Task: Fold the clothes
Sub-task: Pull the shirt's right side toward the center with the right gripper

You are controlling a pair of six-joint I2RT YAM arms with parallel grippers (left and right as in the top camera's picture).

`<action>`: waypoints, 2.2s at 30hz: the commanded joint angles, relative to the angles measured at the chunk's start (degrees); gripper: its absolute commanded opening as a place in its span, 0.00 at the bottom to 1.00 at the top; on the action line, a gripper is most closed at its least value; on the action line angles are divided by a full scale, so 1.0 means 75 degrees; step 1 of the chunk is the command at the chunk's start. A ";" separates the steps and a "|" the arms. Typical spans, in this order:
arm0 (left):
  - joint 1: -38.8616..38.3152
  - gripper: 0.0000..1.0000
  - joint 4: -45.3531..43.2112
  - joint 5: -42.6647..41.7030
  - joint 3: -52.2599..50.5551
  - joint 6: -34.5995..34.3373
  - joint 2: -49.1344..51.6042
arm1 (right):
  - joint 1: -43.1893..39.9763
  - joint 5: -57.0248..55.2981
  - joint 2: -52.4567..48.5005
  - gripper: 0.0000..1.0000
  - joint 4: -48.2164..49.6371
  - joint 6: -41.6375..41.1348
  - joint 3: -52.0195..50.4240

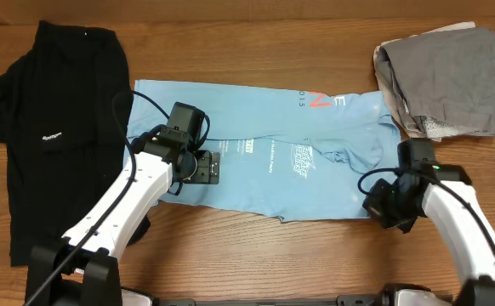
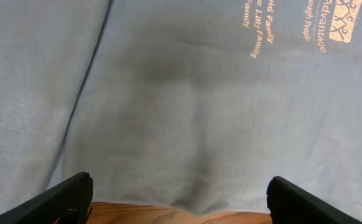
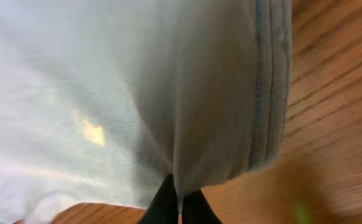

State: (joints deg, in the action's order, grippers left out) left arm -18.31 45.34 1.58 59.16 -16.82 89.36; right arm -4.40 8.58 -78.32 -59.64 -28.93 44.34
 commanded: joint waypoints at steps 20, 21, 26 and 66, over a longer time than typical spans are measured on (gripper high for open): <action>-0.0050 0.92 -0.0085 0.0268 -0.0035 0.0073 -0.0131 | 0.0836 0.1067 -0.2177 0.04 0.2320 0.0877 0.2850; -0.0050 0.92 -0.0085 0.0268 -0.0035 0.0073 -0.0131 | 0.0901 0.1072 -0.2294 0.04 0.2538 0.0848 0.2894; -0.0050 0.92 -0.0085 0.0268 -0.0035 0.0073 -0.0131 | 0.1061 0.1274 -0.2742 0.04 0.3404 0.0501 0.2987; -0.0050 0.94 -0.0131 0.0265 -0.0035 0.0073 -0.0131 | 0.1189 0.0323 -0.2017 0.44 0.2165 0.1888 0.2110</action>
State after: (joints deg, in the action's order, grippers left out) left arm -18.31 44.66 2.85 59.16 -16.75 89.36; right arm 3.60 14.13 -94.39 -46.04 -19.53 63.92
